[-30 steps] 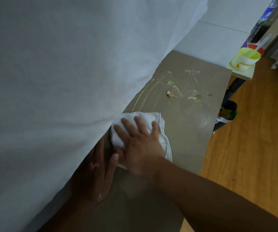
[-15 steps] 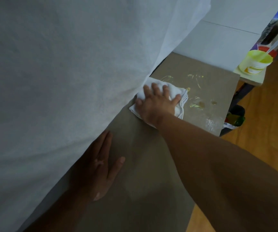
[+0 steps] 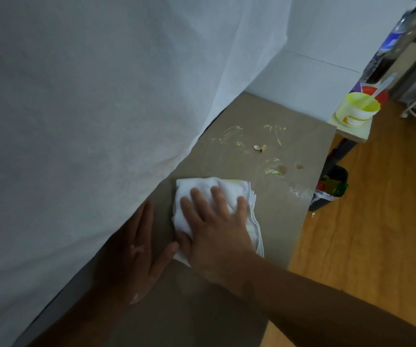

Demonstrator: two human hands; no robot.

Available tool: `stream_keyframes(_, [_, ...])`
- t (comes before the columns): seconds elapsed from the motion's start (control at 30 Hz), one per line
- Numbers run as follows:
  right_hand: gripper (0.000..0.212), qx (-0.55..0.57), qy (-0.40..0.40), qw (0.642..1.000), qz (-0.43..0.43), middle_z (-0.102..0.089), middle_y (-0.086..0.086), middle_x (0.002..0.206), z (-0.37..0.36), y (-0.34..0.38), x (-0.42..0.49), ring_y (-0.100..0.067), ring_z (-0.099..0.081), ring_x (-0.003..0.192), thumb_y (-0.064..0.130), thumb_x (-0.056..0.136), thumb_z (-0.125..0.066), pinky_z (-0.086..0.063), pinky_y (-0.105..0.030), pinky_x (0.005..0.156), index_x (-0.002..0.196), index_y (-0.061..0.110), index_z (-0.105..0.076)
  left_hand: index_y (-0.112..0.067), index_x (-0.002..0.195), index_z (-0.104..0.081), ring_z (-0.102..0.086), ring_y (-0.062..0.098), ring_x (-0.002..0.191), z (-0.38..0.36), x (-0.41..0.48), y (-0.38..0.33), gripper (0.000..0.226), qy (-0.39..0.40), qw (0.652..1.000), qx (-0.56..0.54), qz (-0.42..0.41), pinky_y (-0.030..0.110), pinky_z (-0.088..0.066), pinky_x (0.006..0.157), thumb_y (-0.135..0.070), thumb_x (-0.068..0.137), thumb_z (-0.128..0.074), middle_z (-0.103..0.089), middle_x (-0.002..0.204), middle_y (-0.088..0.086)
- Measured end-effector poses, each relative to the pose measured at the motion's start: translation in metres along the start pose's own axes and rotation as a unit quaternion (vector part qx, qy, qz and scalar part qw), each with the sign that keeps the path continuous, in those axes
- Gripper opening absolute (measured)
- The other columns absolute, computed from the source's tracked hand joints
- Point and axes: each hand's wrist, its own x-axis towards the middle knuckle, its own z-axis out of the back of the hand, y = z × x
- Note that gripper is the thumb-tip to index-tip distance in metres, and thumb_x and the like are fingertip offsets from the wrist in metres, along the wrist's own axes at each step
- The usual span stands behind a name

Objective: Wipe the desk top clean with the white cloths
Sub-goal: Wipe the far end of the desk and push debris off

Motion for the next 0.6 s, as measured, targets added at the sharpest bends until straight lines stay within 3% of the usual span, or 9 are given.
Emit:
stream_keyframes(0.07, [0.077, 0.005, -0.004, 1.000, 0.026, -0.038, -0.009, 0.164, -0.001, -0.009, 0.009, -0.043, -0.025, 0.154, 0.066, 0.096, -0.030, -0.012, -0.077, 0.114, 0.154, 0.019, -0.044, 0.001, 0.157, -0.032, -0.041, 0.040, 0.147, -0.004, 0.005, 0.000, 0.088, 0.023, 1.000, 0.013, 0.006, 0.057, -0.042, 0.114, -0.068, 0.103, -0.028, -0.035, 0.163, 0.022])
stream_keyframes(0.13, [0.076, 0.015, -0.005, 0.999, 0.036, -0.025, -0.007, 0.170, 0.004, -0.020, 0.025, -0.038, -0.012, 0.158, 0.066, 0.099, -0.026, -0.002, -0.072, 0.118, 0.160, 0.022, -0.033, 0.000, 0.157, -0.033, -0.033, 0.038, 0.152, -0.009, 0.012, 0.001, 0.085, 0.069, 0.996, 0.047, -0.012, 0.056, -0.036, 0.118, -0.066, 0.104, -0.028, -0.028, 0.166, 0.022])
stream_keyframes(0.23, [0.073, 0.013, -0.001, 1.000, 0.002, -0.008, -0.002, 0.174, 0.011, -0.039, 0.062, -0.032, 0.002, 0.160, 0.064, 0.102, -0.024, 0.002, -0.068, 0.120, 0.164, 0.027, -0.018, -0.001, 0.155, -0.039, -0.034, 0.036, 0.151, -0.013, 0.029, -0.008, 0.084, 0.094, 0.992, 0.076, -0.022, 0.050, -0.029, 0.123, -0.066, 0.102, -0.027, -0.031, 0.165, 0.023])
stream_keyframes(0.37, [0.074, 0.014, -0.008, 0.998, -0.062, -0.006, 0.001, 0.174, 0.018, -0.071, 0.123, -0.031, 0.002, 0.159, 0.067, 0.100, -0.021, -0.001, -0.070, 0.120, 0.164, 0.030, -0.015, 0.000, 0.154, -0.039, -0.044, 0.038, 0.144, -0.012, 0.054, -0.028, 0.093, 0.092, 0.993, 0.080, 0.004, 0.046, -0.028, 0.118, -0.073, 0.098, -0.023, -0.041, 0.159, 0.020])
stream_keyframes(0.6, [0.076, 0.036, -0.021, 0.982, -0.187, -0.009, 0.001, 0.173, 0.031, -0.124, 0.193, -0.034, -0.001, 0.158, 0.068, 0.097, -0.024, -0.002, -0.072, 0.118, 0.162, 0.029, -0.018, -0.003, 0.158, -0.031, -0.029, 0.034, 0.154, -0.022, 0.076, -0.037, 0.097, 0.116, 0.989, 0.096, -0.008, 0.052, -0.029, 0.121, -0.076, 0.096, -0.020, -0.030, 0.166, 0.017])
